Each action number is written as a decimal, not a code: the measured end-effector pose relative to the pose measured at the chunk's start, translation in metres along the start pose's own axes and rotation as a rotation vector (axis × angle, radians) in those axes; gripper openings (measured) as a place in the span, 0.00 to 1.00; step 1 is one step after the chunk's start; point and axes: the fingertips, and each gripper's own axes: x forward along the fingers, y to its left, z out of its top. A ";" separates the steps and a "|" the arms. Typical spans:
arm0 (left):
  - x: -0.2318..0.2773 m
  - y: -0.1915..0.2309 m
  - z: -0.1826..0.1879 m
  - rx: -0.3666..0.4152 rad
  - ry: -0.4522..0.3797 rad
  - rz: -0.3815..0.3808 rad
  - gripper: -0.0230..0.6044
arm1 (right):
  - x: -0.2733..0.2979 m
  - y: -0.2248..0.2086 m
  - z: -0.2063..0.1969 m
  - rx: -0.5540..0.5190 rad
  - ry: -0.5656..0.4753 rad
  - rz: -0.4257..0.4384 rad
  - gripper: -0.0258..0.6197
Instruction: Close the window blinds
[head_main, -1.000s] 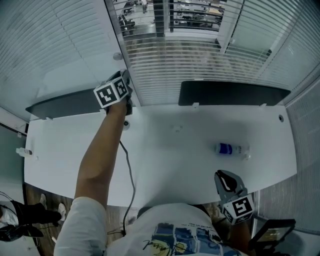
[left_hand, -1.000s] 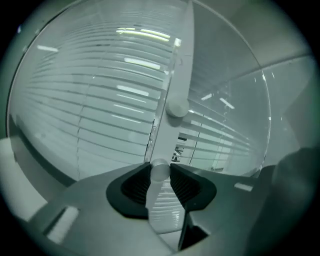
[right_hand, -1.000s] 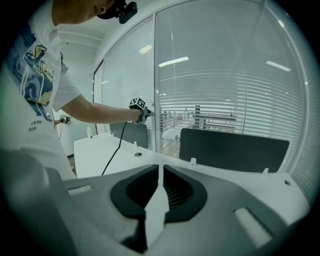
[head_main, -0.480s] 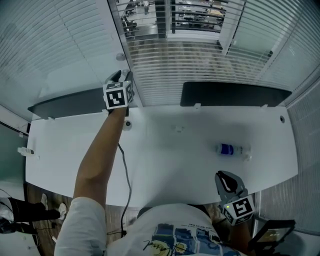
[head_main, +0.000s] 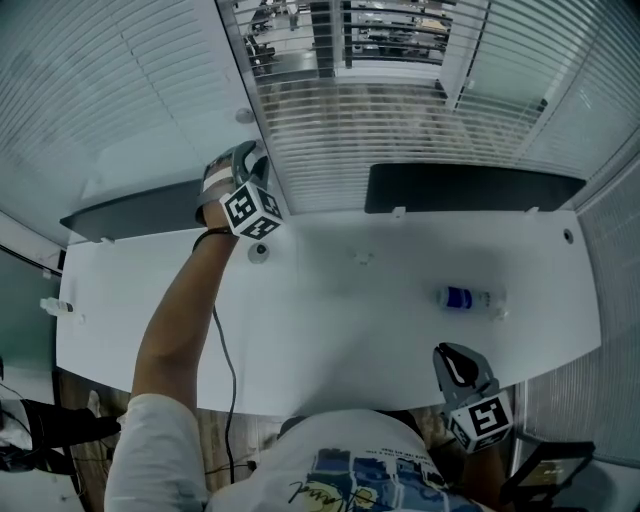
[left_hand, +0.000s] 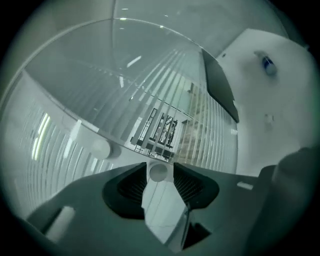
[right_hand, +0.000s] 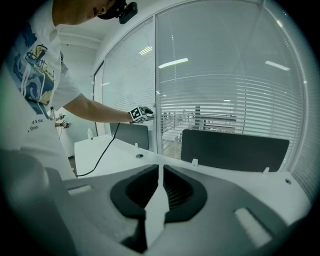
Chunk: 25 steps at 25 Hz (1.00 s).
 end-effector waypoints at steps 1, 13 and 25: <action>0.001 -0.002 0.000 0.066 0.002 0.002 0.31 | -0.001 0.000 0.000 -0.001 -0.001 -0.003 0.07; 0.014 -0.004 -0.006 0.244 0.021 0.043 0.23 | -0.003 -0.001 -0.003 0.010 0.004 -0.027 0.07; 0.012 0.006 -0.008 -0.304 -0.004 0.051 0.23 | 0.008 -0.001 0.000 0.006 0.010 -0.019 0.07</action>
